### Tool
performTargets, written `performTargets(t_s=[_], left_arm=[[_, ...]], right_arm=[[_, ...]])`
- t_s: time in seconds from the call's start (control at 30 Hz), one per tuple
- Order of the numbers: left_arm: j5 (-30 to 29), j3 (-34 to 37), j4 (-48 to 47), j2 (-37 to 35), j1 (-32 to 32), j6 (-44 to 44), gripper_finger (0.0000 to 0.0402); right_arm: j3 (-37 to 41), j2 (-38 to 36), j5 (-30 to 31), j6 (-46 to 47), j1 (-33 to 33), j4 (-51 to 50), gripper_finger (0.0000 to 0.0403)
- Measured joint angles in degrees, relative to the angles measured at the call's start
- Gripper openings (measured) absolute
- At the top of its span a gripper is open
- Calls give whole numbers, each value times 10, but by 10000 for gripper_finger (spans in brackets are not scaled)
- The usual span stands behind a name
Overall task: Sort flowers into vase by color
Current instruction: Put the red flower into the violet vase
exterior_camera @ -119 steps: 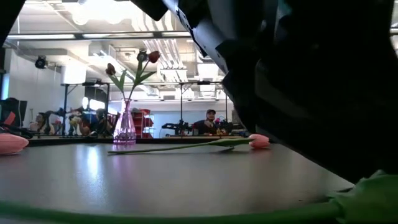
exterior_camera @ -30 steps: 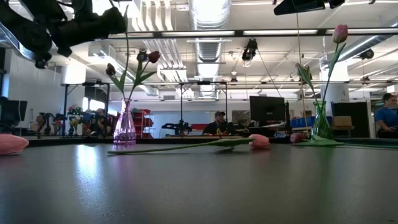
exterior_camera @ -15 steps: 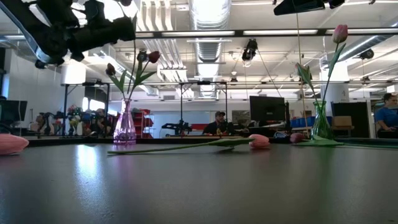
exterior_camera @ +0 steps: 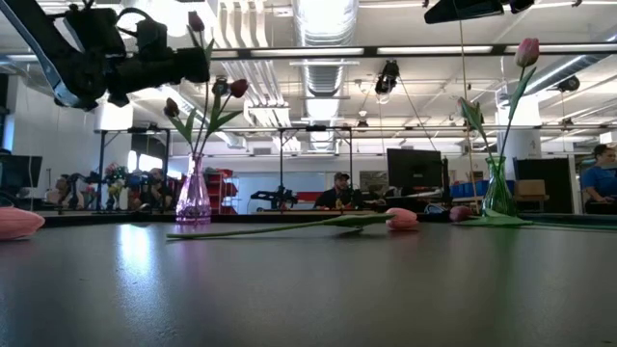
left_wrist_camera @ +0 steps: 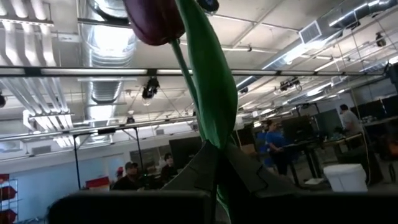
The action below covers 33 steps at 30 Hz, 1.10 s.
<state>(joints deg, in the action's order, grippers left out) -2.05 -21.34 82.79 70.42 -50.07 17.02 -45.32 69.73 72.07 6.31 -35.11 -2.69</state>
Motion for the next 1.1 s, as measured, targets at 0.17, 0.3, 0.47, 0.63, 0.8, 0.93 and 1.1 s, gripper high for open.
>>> performTargets(t_s=[0.17,0.3,0.47,0.63,0.8,0.93,1.1], left_arm=[[1,11,8,14,-9,2,0],[1,28,13,20,-8,0,0],[-17,53,13,19,-8,5,2],[-19,69,13,14,-8,19,25],[-20,73,9,11,-8,20,60],[-20,73,-12,6,-8,20,93],[-37,73,-76,-19,-8,15,132]], right_arm=[[0,0,0,1,0,1,9],[0,0,0,1,0,2,9],[0,0,0,1,0,2,9],[0,0,0,1,0,4,9],[0,0,0,1,0,9,9],[0,0,0,1,0,17,9],[0,0,0,2,0,17,9]])
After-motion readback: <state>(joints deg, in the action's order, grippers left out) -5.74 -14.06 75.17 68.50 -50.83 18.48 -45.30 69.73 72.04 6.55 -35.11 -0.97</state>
